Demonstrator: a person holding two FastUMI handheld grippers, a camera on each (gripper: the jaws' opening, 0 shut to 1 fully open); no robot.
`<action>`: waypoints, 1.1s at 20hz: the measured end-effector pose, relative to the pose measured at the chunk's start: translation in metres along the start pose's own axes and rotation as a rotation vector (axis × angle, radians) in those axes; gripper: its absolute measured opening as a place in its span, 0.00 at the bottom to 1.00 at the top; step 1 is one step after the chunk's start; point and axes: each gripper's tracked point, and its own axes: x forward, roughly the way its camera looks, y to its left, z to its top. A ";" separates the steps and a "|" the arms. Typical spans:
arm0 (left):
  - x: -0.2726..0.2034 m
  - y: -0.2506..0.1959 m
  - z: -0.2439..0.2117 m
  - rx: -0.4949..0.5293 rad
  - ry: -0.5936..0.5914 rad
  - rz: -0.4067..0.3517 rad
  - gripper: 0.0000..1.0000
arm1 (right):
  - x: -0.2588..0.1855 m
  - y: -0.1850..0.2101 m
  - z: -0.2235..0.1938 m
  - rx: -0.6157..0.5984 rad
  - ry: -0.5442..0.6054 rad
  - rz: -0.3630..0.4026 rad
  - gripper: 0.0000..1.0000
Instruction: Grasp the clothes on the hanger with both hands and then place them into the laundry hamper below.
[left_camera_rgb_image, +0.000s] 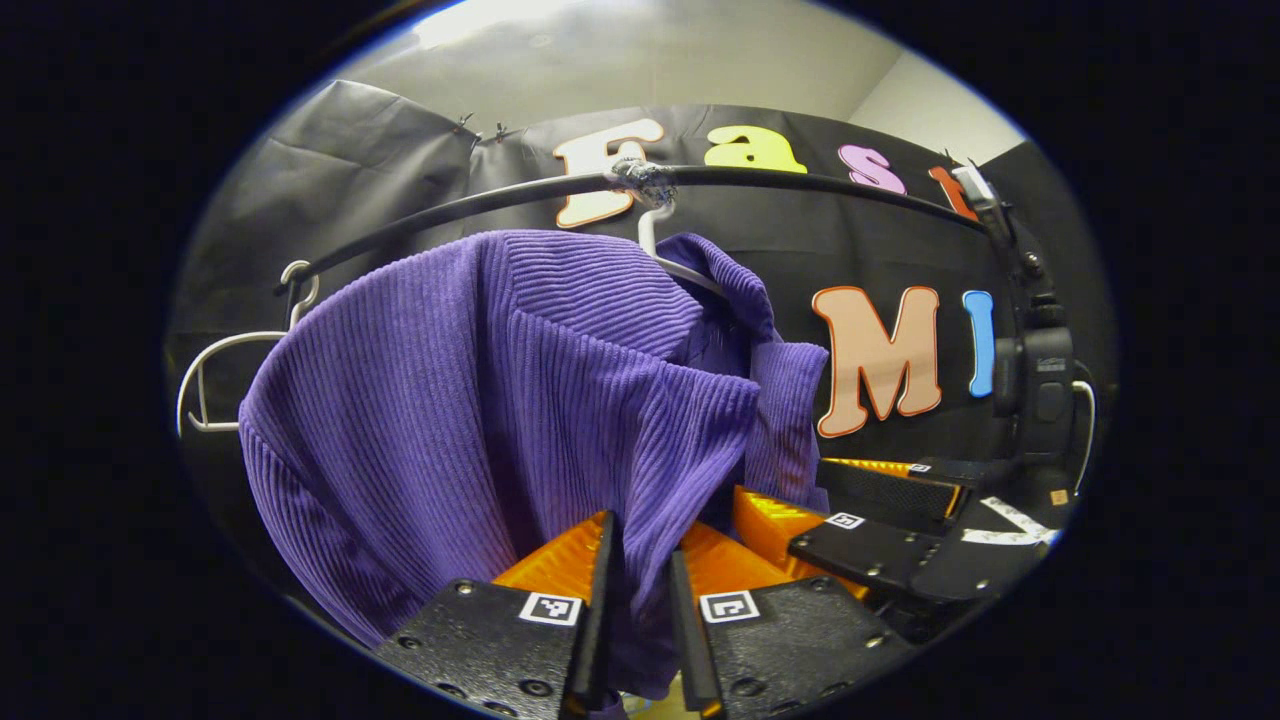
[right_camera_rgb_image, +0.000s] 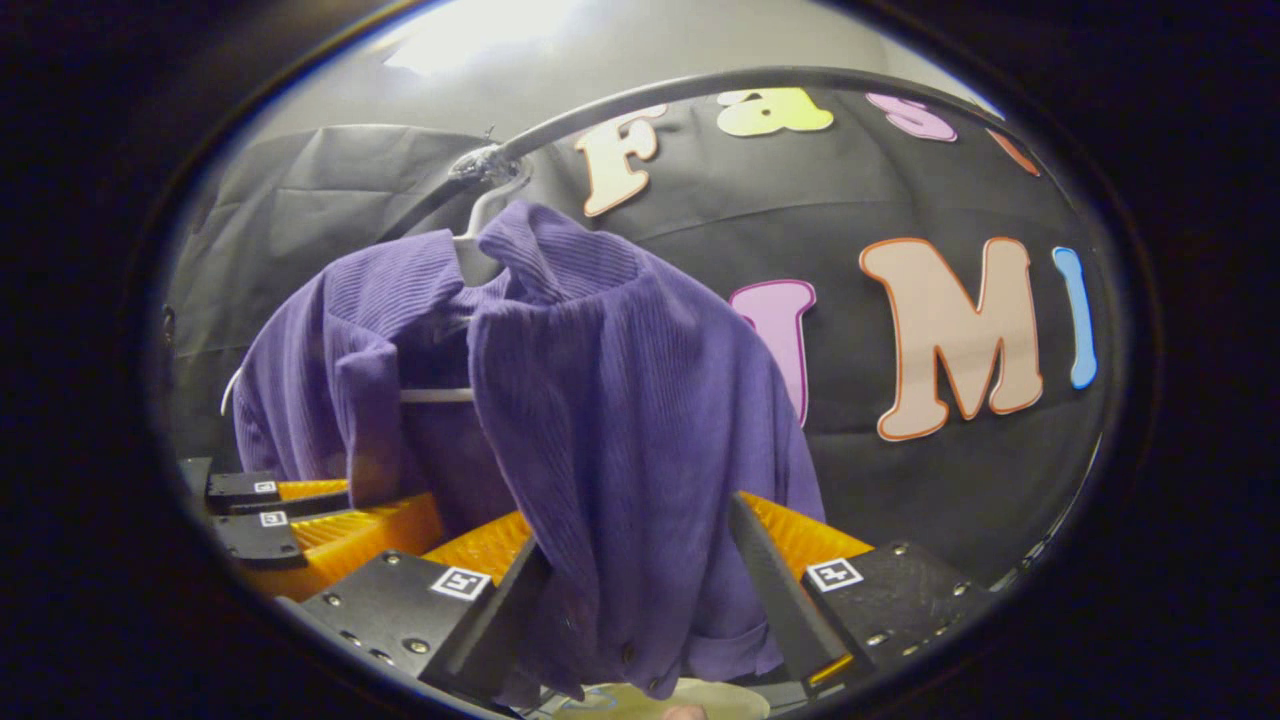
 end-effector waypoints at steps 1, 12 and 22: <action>-0.003 0.003 -0.002 0.007 0.003 0.010 0.14 | 0.008 -0.004 0.000 -0.004 0.001 -0.031 0.98; -0.101 0.027 0.041 0.001 -0.059 -0.137 0.00 | -0.006 -0.002 0.005 -0.103 -0.002 0.019 0.06; -0.142 0.107 0.082 0.008 -0.113 -0.096 0.00 | -0.040 -0.023 0.033 -0.139 -0.038 -0.084 0.01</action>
